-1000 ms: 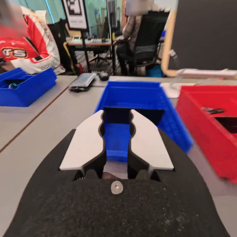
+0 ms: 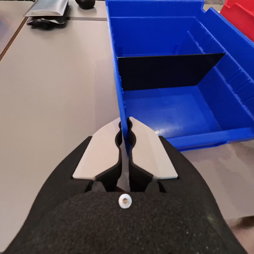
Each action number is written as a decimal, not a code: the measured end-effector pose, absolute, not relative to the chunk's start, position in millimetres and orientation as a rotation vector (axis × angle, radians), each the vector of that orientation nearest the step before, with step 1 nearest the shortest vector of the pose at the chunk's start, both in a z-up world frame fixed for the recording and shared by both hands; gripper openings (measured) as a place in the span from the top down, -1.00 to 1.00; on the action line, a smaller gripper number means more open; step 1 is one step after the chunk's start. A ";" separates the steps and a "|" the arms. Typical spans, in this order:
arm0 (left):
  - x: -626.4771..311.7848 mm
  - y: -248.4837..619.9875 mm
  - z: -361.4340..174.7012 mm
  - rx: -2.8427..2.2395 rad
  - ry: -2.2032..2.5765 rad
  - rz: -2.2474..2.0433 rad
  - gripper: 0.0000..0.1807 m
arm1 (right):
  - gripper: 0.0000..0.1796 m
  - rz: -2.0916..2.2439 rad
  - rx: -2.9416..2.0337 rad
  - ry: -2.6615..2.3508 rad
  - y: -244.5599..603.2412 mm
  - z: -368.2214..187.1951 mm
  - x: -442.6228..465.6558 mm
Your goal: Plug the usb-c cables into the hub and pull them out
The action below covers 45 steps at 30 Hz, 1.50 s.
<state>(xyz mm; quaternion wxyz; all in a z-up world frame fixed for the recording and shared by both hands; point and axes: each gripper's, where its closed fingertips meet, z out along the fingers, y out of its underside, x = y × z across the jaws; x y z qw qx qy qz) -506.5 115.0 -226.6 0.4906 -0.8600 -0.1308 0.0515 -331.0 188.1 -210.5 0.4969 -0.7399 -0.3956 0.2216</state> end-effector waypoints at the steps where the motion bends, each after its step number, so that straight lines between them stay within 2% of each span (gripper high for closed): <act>1: -504.3 111.6 -226.5 -2.086 -0.313 0.127 0.96 | 0.50 0.482 -1.774 -0.961 191.6 -211.9 -333.1; 2: -502.3 108.2 -226.4 -2.092 -0.310 0.136 0.96 | 0.63 0.443 -1.776 -0.965 194.2 -215.5 -334.5; 3: -500.1 105.3 -226.5 -2.098 -0.302 0.157 0.96 | 0.61 0.464 -1.799 -0.969 192.0 -219.5 -337.1; 4: -499.1 102.4 -226.4 -2.102 -0.294 0.195 0.96 | 0.74 0.497 -1.827 -0.937 191.3 -220.6 -337.3; 6: -494.3 96.7 -225.0 -2.102 -0.286 0.219 0.96 | 0.86 0.514 -1.858 -0.900 193.6 -220.5 -333.4; 11: -476.1 80.2 -197.4 -2.034 -0.300 0.332 0.96 | 0.91 0.519 -1.869 -0.892 189.7 -203.1 -321.0; 17: -441.9 86.6 -122.8 -1.836 -0.281 0.409 0.96 | 0.93 0.493 -1.660 -0.840 202.2 -121.2 -289.0; 23: -353.2 169.0 -52.5 -1.727 -0.118 0.325 0.96 | 0.94 0.398 -1.590 -0.649 260.3 -48.6 -184.4; 28: -228.6 267.4 -39.1 -1.748 0.033 0.200 0.94 | 0.95 0.272 -1.661 -0.488 335.8 -30.3 -49.5; 32: -120.9 334.7 -58.2 -1.797 0.145 0.161 0.92 | 0.95 0.176 -1.790 -0.438 397.5 -56.6 61.2; 36: -38.2 380.9 -110.4 -1.877 0.235 0.169 0.92 | 0.94 0.108 -1.912 -0.382 435.9 -115.7 147.4; 41: 3.8 402.4 -176.9 -1.995 0.224 0.131 0.93 | 0.95 0.125 -2.027 -0.380 452.8 -182.3 191.1; 45: 11.5 402.1 -197.4 -2.019 0.225 0.129 0.92 | 0.95 0.176 -2.068 -0.378 459.9 -212.1 195.7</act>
